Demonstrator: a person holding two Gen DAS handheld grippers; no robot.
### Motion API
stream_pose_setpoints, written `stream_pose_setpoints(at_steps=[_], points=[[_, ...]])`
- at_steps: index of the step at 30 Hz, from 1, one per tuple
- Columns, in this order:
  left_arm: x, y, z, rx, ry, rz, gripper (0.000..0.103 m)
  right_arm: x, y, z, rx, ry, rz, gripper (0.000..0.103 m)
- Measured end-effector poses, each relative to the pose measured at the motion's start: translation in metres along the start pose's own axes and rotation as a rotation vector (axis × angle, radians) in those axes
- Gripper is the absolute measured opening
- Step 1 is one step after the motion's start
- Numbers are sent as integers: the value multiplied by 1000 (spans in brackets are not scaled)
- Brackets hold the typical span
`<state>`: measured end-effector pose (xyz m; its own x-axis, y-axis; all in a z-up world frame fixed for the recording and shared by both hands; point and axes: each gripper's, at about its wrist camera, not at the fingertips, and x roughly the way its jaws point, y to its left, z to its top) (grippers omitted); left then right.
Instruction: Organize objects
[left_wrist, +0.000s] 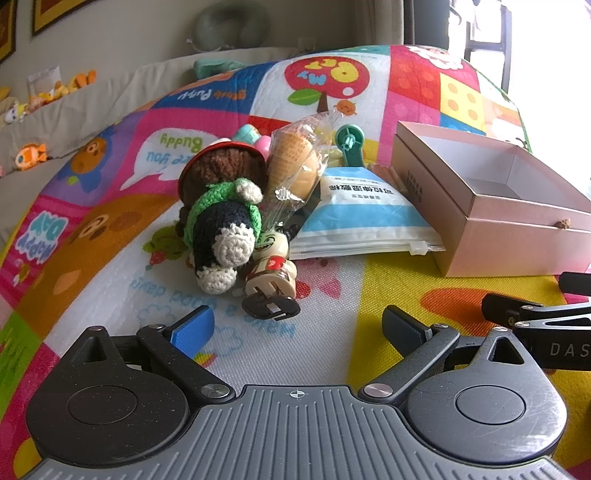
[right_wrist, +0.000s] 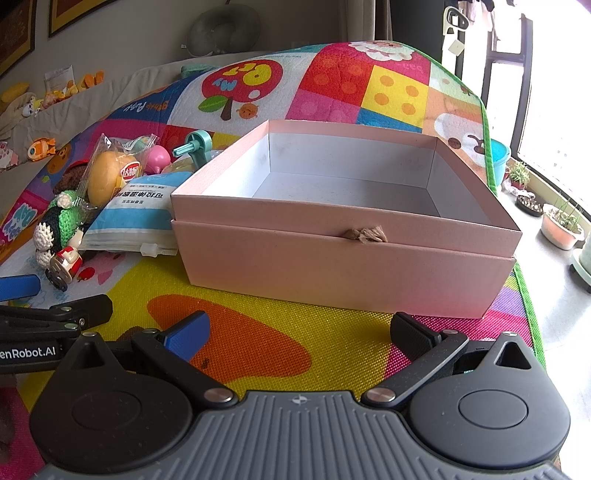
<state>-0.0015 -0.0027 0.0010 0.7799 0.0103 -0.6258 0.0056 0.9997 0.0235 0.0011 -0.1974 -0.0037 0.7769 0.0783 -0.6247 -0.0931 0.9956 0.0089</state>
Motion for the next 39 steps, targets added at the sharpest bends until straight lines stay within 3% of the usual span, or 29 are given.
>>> stream_pose_setpoints(at_steps=[5,9,11,15,18,20,22,25,27,28,33,36,39], points=[[-2,8,-1,-40,-10,-37,100,-1,4,-1,-1,-1,1,103],[-18,31,0,-109,-4,-164,98,-1,2,-1,-3,-2,12,103],[-34,49,8,-166,-47,-197,97,-1,1,-1,-6,-2,20,103],[-38,85,45,-243,-149,-88,97,-2,-1,0,-20,13,38,103],[4,101,69,-298,-47,-68,96,0,-3,2,-31,33,50,103],[37,101,76,-310,51,-98,95,1,-3,4,-41,54,51,103],[62,97,77,-310,100,-114,96,2,-3,6,-46,73,44,103],[79,88,80,-239,75,-60,93,2,-2,6,-39,88,32,103],[81,88,80,-233,65,-61,77,4,-2,8,-32,99,27,103],[79,90,79,-231,60,-79,63,4,-2,9,-30,104,23,103],[40,109,51,-275,56,-189,63,5,1,10,-27,108,8,103],[0,118,20,-258,35,-206,63,3,6,10,-36,95,-1,103],[-31,137,-3,-282,10,-187,63,-5,24,11,-95,79,94,103]])
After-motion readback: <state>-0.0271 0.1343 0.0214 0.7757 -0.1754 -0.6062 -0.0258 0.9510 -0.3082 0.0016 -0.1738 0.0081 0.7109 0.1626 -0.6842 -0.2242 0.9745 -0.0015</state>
